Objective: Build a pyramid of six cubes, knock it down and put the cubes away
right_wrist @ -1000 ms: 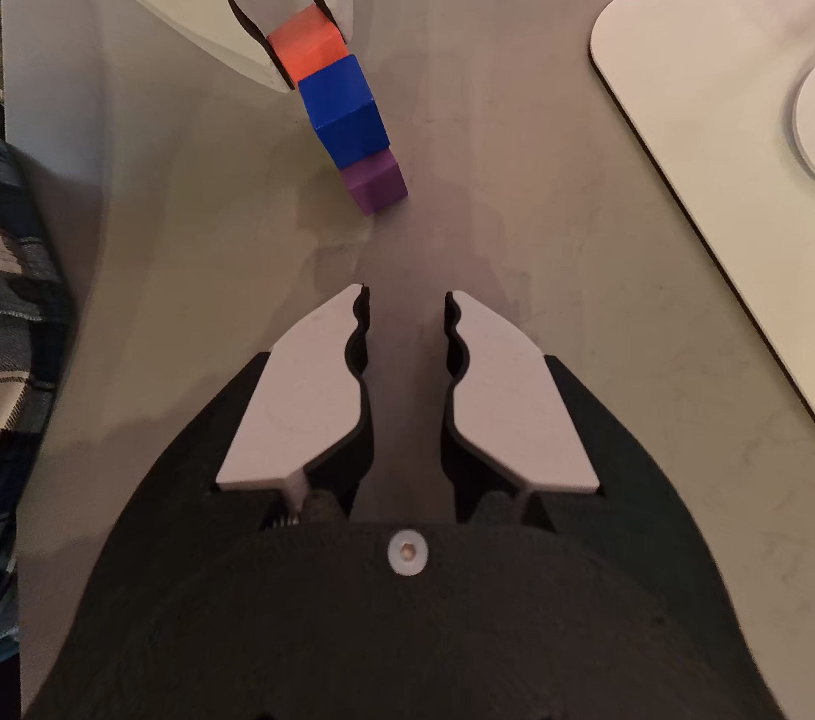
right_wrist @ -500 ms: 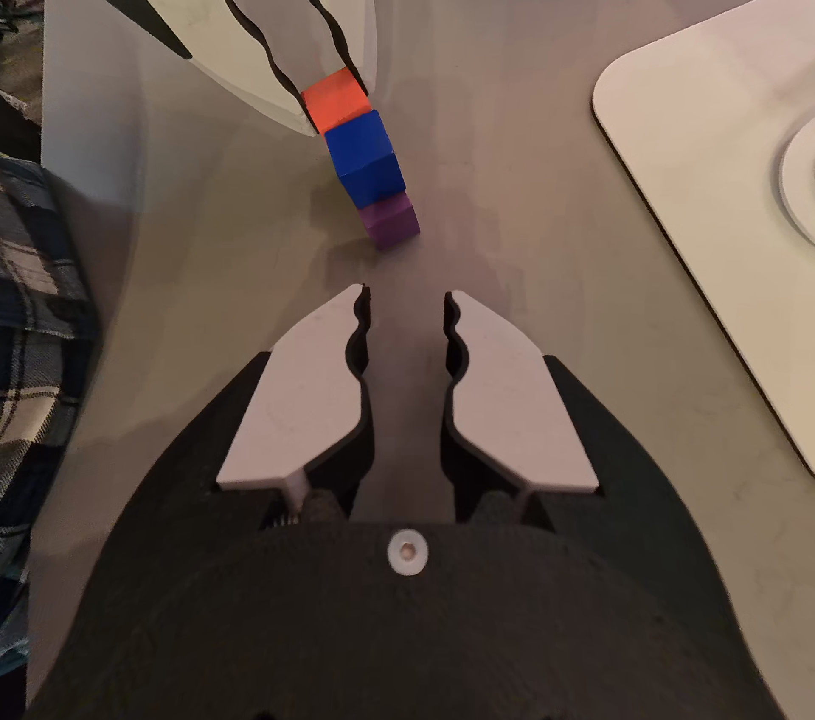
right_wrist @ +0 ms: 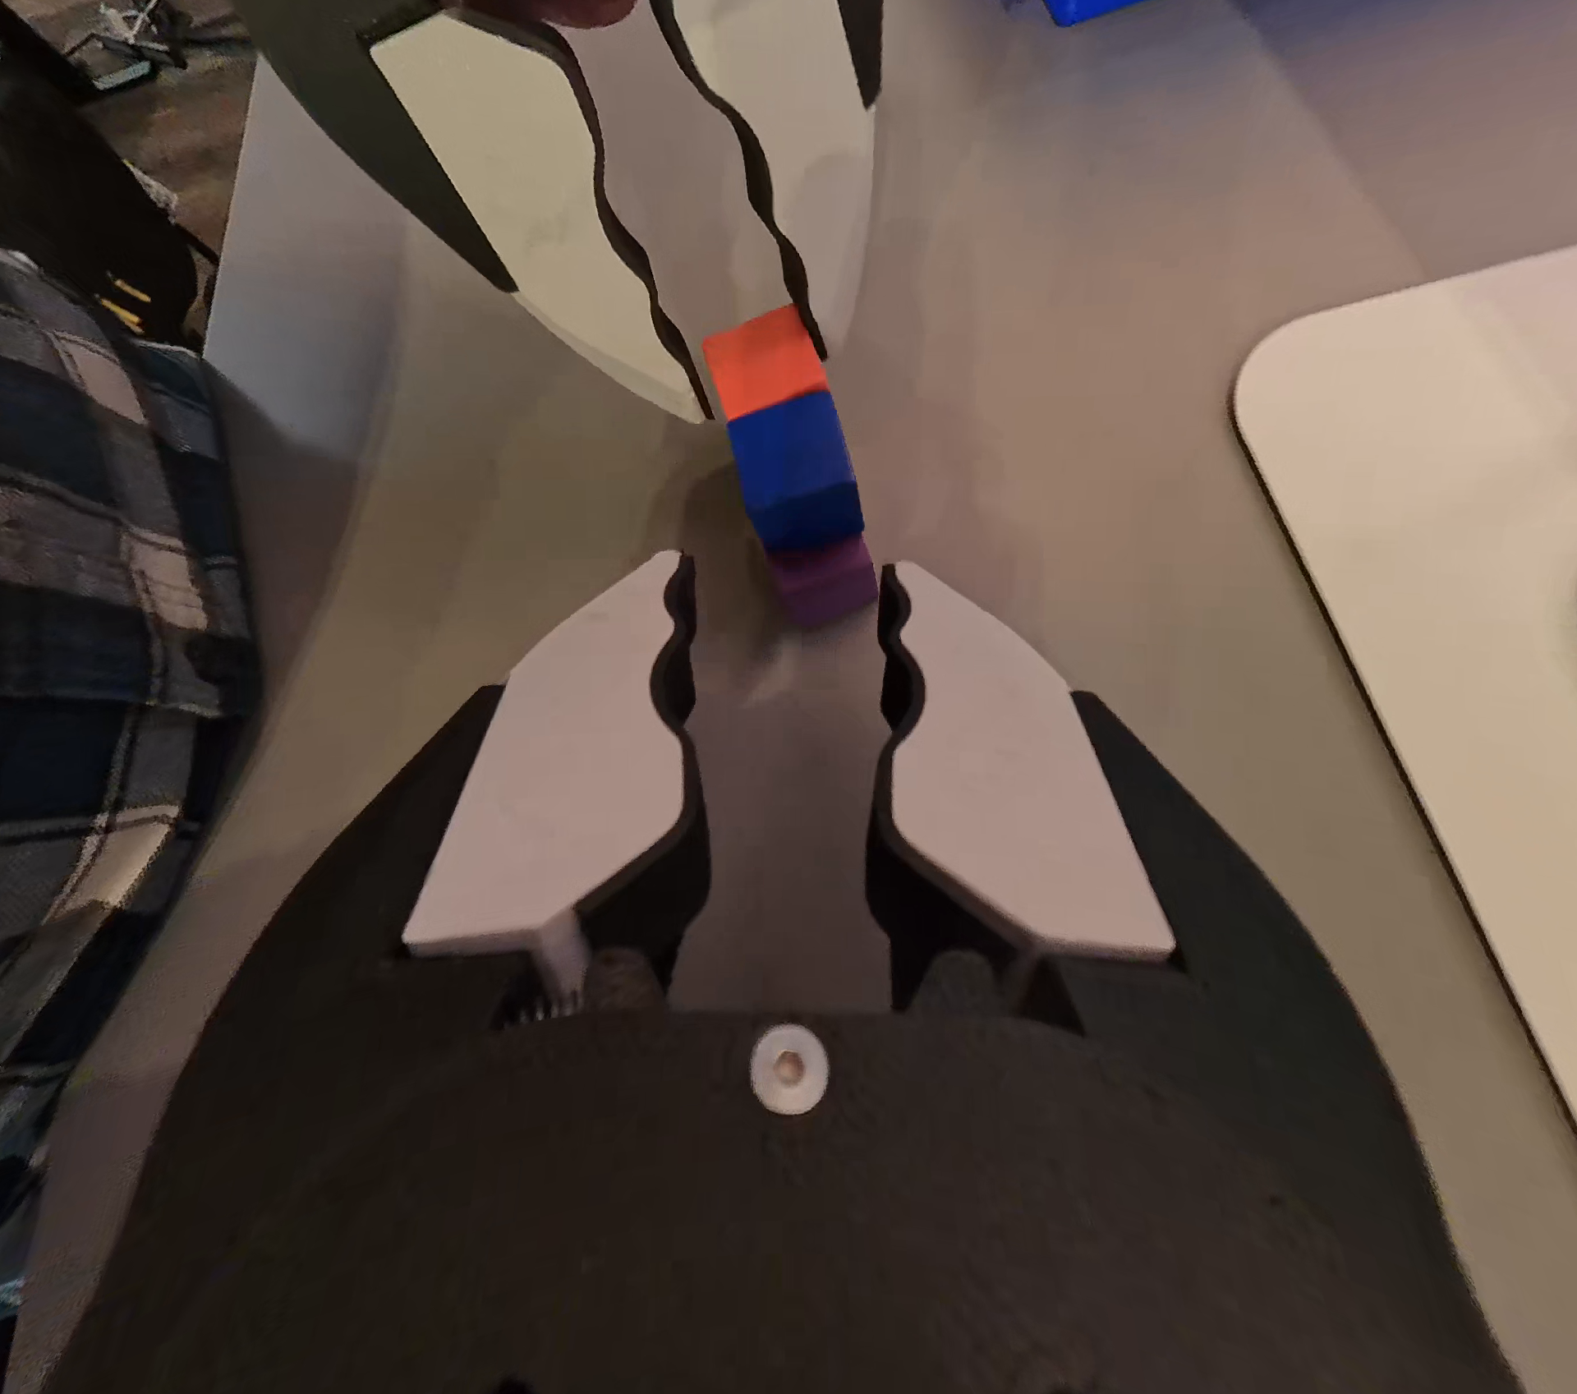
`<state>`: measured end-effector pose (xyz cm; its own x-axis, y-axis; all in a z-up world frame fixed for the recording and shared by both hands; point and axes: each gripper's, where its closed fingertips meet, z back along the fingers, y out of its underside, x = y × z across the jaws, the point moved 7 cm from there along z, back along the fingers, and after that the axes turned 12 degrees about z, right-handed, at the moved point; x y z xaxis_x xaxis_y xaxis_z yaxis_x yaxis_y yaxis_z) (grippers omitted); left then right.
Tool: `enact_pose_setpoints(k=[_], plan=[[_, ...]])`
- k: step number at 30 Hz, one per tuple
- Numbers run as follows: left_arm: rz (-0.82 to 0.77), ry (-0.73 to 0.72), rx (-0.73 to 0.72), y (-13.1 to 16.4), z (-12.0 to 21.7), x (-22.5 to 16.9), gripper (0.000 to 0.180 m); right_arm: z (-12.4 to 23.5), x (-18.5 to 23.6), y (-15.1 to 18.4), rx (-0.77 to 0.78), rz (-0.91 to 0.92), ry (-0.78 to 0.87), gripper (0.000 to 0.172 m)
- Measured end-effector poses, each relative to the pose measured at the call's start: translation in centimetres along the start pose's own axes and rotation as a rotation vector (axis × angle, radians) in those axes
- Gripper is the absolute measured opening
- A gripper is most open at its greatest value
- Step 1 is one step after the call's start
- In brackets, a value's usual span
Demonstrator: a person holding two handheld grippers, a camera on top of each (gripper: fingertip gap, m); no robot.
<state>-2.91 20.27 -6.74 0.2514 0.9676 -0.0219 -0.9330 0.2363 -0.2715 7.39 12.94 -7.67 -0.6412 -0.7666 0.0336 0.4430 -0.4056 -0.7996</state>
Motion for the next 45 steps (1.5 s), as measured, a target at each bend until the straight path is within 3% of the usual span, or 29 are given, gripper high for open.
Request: enact_pose_setpoints(k=[13,18,24,29,33,39,45], plan=[[-0.006,0.015,-0.010,-0.2,-0.2,0.0,0.027,-1.7,-0.4,-1.1,0.002,0.051,-0.022,0.030],[-0.012,0.016,-0.007,-0.3,-0.2,0.1,0.028,-1.7,-0.6,-1.3,0.002,0.048,-0.009,0.034],[0.051,0.008,-0.068,0.4,2.8,1.4,0.053,1.1,-1.1,-0.8,-0.070,-0.005,0.040,0.036],[0.203,-0.222,-0.164,3.5,9.0,10.8,0.050,3.4,-1.5,2.4,-0.081,-0.120,0.094,0.033],[0.270,-0.387,-0.125,7.0,10.6,20.7,0.049,3.9,-1.4,4.4,-0.075,-0.194,0.108,0.032],[0.140,-0.478,0.076,9.7,7.7,31.2,0.050,3.2,-1.0,5.2,-0.041,-0.219,0.106,0.032],[-0.038,-0.448,0.286,9.8,3.8,35.6,0.052,3.0,-1.2,5.4,-0.030,-0.245,0.096,0.032]])
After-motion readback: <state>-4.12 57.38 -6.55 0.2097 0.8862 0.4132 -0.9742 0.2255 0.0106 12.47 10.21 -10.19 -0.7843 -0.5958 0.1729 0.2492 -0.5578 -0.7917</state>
